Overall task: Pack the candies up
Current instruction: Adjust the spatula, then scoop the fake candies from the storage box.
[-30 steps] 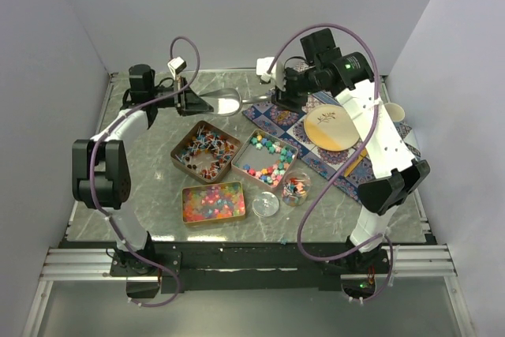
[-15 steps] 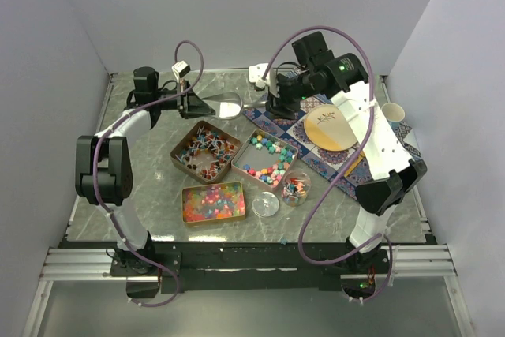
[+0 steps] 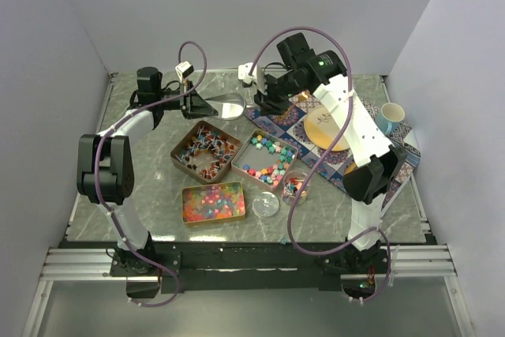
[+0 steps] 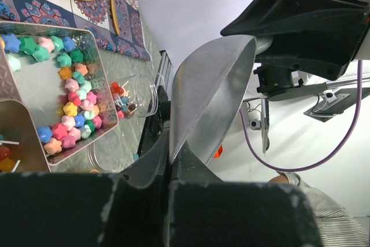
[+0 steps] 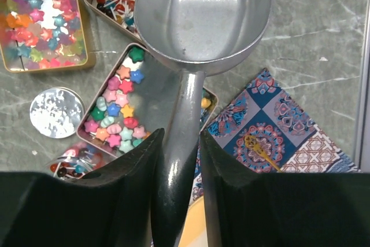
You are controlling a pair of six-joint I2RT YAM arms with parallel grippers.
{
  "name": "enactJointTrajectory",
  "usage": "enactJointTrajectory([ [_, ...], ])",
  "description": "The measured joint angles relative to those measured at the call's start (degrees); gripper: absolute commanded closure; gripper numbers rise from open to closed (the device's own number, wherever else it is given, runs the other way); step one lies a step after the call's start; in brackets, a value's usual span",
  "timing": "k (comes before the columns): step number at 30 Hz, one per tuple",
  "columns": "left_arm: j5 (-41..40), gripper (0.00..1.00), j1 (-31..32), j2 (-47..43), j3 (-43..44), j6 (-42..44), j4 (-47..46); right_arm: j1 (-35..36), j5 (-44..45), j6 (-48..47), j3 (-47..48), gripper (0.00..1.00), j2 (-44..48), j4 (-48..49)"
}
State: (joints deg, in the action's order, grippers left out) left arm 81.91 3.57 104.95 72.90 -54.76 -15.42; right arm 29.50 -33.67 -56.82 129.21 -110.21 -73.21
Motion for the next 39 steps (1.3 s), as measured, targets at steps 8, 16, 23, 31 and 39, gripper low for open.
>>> enactJointTrajectory([
  [8,0.31,0.99,0.07,0.96,0.26,-0.13,0.37,0.00,0.35,1.75,0.63,0.64,-0.22,0.00],
  [16,0.20,0.99,0.17,1.53,1.29,1.38,1.53,1.62,2.84,2.97,0.90,0.63,-0.22,0.37],
  [23,0.37,0.92,0.33,1.79,1.38,1.42,2.45,2.23,6.10,3.43,1.20,1.00,-0.22,0.92],
  [31,-9.25,0.34,-0.61,1.75,5.97,15.23,18.99,3.02,8.70,0.90,2.47,1.00,-0.61,-3.13],
  [39,-42.01,0.31,-12.15,-6.88,6.78,24.46,34.40,4.98,17.22,-7.78,-14.82,1.00,8.85,-4.26],
])
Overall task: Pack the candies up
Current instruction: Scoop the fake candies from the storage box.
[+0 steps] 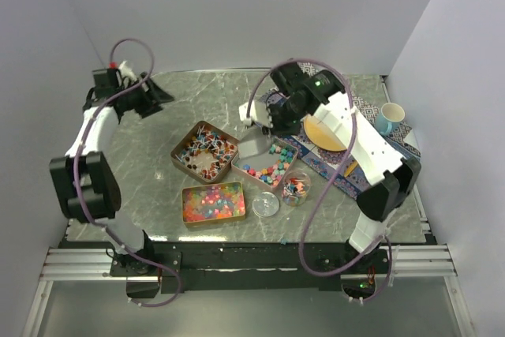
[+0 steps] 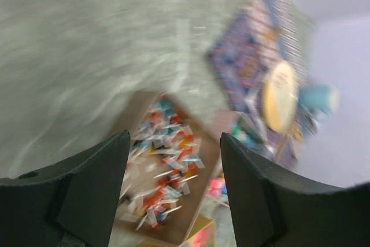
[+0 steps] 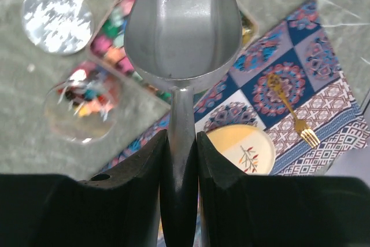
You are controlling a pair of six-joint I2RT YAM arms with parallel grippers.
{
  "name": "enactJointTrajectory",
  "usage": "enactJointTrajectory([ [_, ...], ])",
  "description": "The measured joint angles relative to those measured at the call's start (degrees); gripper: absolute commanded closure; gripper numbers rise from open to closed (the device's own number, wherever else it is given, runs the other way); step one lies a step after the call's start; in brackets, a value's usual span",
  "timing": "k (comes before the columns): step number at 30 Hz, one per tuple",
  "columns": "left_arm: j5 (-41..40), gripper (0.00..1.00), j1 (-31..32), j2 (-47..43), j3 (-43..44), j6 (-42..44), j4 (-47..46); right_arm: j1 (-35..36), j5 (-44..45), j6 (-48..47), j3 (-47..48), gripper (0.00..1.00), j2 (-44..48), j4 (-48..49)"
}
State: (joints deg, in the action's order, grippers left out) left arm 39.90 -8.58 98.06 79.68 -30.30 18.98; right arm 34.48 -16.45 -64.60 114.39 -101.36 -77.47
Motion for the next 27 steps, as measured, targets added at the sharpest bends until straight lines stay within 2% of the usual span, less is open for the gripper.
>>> enactJointTrajectory([
  [4,-10.05,0.32,-2.56,-9.38,-11.08,-0.83,2.84,5.77,1.90,-1.07,-3.93,1.00,3.89,-0.96],
  [10,-13.73,0.33,-0.92,-19.34,-27.67,-4.42,6.80,13.60,2.29,0.81,-4.26,1.00,4.37,-0.87],
  [20,-18.53,0.36,-1.09,-31.78,-38.62,-14.53,11.58,20.39,9.92,7.58,-11.17,1.00,4.04,-0.50],
  [27,-19.56,0.34,-1.09,-37.70,-43.71,-19.10,16.61,25.86,15.47,14.69,-12.35,1.00,-0.26,-0.39],
])
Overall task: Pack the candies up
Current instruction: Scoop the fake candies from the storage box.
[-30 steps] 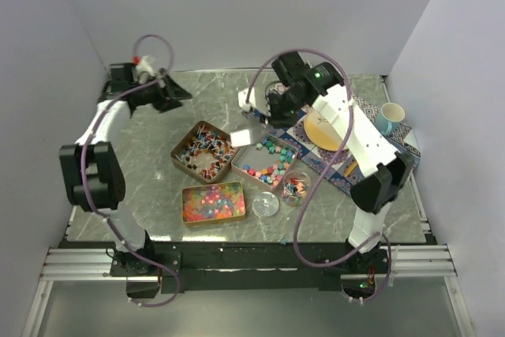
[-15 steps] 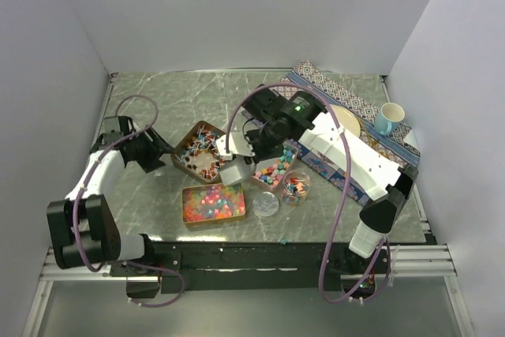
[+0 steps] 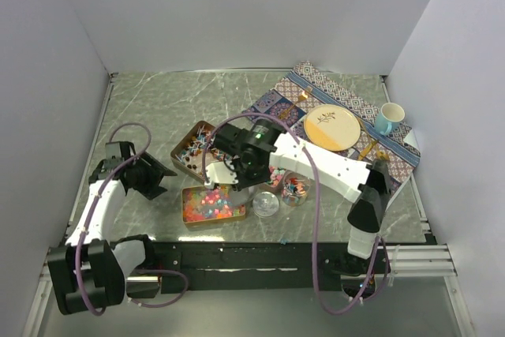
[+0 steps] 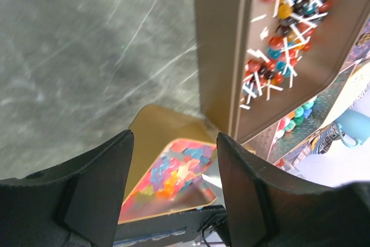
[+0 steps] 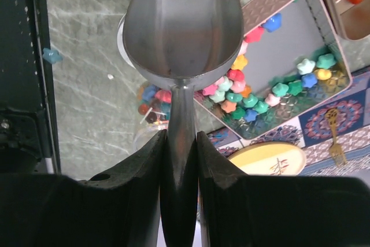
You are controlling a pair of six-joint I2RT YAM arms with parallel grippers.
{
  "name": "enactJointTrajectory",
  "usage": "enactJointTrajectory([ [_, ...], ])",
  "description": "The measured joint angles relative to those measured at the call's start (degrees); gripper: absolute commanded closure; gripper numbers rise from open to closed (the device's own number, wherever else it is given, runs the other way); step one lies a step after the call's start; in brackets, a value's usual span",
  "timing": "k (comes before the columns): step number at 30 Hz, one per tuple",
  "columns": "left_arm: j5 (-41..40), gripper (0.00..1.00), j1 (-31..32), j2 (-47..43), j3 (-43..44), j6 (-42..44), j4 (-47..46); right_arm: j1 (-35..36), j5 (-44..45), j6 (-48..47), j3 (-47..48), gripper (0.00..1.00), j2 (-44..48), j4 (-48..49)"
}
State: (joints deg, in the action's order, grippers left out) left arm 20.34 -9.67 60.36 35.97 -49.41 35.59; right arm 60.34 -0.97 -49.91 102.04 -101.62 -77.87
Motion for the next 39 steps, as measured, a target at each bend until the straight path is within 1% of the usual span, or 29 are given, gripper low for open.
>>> enactJointTrajectory([
  [7,-2.58,0.35,0.00,-5.03,-1.31,-1.09,5.11,3.76,7.65,9.09,0.39,1.00,-6.49,0.72],
  [14,-5.90,0.35,0.00,-8.11,-2.03,-1.46,9.88,5.62,14.25,13.16,0.90,1.00,-10.82,0.35],
  [21,-8.26,0.34,0.02,-8.72,-1.60,-1.51,12.66,8.00,20.79,11.41,7.61,1.00,-16.20,-0.15],
  [27,-10.43,0.36,0.02,-8.66,2.84,-1.31,14.75,11.34,25.11,7.98,8.24,1.00,-16.63,0.31],
  [31,-11.45,0.38,0.00,-8.50,5.55,-1.05,14.84,13.42,25.57,5.33,9.31,1.00,-16.79,0.33],
  [36,-11.67,0.42,0.00,-7.39,4.57,-1.14,15.23,14.82,25.75,3.45,13.25,1.00,-19.67,0.31],
  [39,-11.21,0.45,0.00,-7.17,1.51,-1.55,14.91,15.08,26.60,3.34,13.97,1.00,-21.90,0.52],
])
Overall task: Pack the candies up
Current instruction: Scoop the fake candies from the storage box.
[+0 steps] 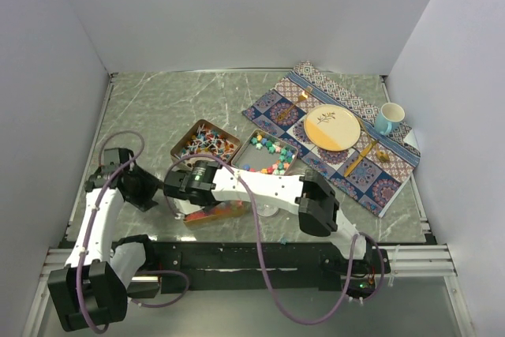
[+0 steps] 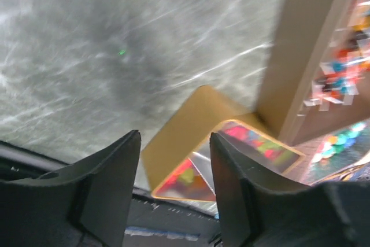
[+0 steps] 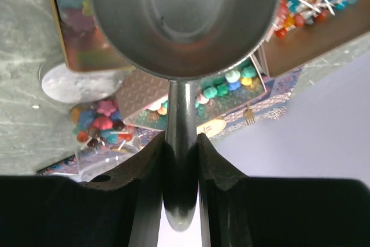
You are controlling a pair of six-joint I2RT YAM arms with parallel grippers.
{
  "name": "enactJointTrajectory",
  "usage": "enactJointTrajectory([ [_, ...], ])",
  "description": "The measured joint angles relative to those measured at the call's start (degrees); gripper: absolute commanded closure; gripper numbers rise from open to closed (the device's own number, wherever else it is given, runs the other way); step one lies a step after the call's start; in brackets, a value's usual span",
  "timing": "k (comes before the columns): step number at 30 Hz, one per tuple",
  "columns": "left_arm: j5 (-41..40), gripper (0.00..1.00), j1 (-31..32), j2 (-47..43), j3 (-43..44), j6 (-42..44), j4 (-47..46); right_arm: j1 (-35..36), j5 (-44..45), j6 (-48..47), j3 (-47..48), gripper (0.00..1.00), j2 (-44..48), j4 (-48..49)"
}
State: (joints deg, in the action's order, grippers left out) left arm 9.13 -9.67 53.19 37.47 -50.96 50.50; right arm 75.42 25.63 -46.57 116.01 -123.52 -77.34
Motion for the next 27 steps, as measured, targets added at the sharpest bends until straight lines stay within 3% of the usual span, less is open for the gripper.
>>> enactJointTrajectory([
  [7,2.82,0.48,0.02,0.31,-5.35,-0.39,-0.66,-0.17,-1.86,0.48,-1.81,1.00,-2.89,0.48],
  [18,5.99,0.50,0.02,0.33,-5.51,-0.07,-6.82,-4.22,-13.68,-0.04,-17.27,1.00,0.70,9.81],
  [27,5.79,0.50,0.57,2.21,-1.25,0.92,-8.31,-8.46,-22.10,0.68,-20.39,1.00,3.78,19.26],
])
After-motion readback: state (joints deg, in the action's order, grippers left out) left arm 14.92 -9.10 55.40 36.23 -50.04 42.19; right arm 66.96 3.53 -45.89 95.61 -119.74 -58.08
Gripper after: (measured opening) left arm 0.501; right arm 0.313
